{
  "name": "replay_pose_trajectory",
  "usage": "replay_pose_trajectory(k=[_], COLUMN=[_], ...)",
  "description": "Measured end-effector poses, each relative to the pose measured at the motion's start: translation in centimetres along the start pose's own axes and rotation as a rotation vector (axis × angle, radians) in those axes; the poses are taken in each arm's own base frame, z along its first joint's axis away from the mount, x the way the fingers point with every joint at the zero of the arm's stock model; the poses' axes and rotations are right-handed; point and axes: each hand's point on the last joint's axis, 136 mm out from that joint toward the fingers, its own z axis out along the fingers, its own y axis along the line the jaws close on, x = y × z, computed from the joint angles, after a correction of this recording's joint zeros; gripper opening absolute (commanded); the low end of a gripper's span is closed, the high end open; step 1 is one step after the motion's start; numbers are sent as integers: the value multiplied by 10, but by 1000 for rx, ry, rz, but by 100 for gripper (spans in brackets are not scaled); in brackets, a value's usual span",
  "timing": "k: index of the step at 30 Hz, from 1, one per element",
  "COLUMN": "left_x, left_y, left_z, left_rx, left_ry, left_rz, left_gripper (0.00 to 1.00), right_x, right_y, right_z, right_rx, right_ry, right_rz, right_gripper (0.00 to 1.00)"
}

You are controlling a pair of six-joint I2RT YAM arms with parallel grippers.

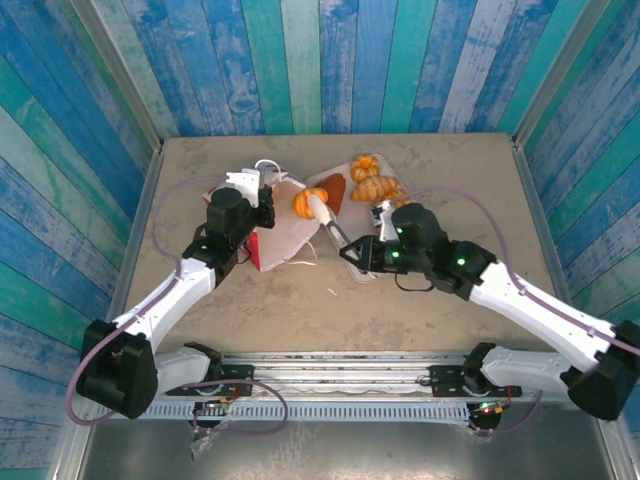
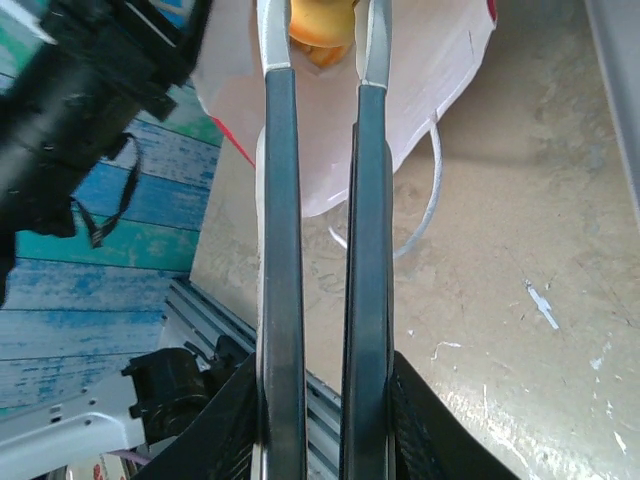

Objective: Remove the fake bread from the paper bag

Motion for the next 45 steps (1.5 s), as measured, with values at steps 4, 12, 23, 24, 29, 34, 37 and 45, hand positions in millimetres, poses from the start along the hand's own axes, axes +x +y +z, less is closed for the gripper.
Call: replay_pose_trajectory(k=[4,12,23,24,29,34,37,45], left_x=[0,0,0,0,0,0,0,0], left_y=[0,0,-1,-1,-2,-2,-2,-3], left_z=[0,0,0,0,0,0,0,0], left_rx=[-1,1,5,5,10,12,13,16], left_ry=[-1,-1,0,0,0,1,1,1], left_rz=[-5,-6,-6,-6,-7,-9,-9,-9], left_gripper=[7,7,7,7,7,7,7,6], right_x=[-4,-8,-12,-13,-12,-12,-14,-19], right_y=[-7,-73,-135,-137,-143,-146,-147,-155], right_z=[-28,-33,1,5,27,42,47,63], right_rx=[4,134,215,213,189,169,165,175], right_ry=[-81,-139,-87,-82,-30,-2,1,9], right_rz=[18,169,343,350,370,386,392,412], right_gripper=[23,24,27,27,27,28,30,37])
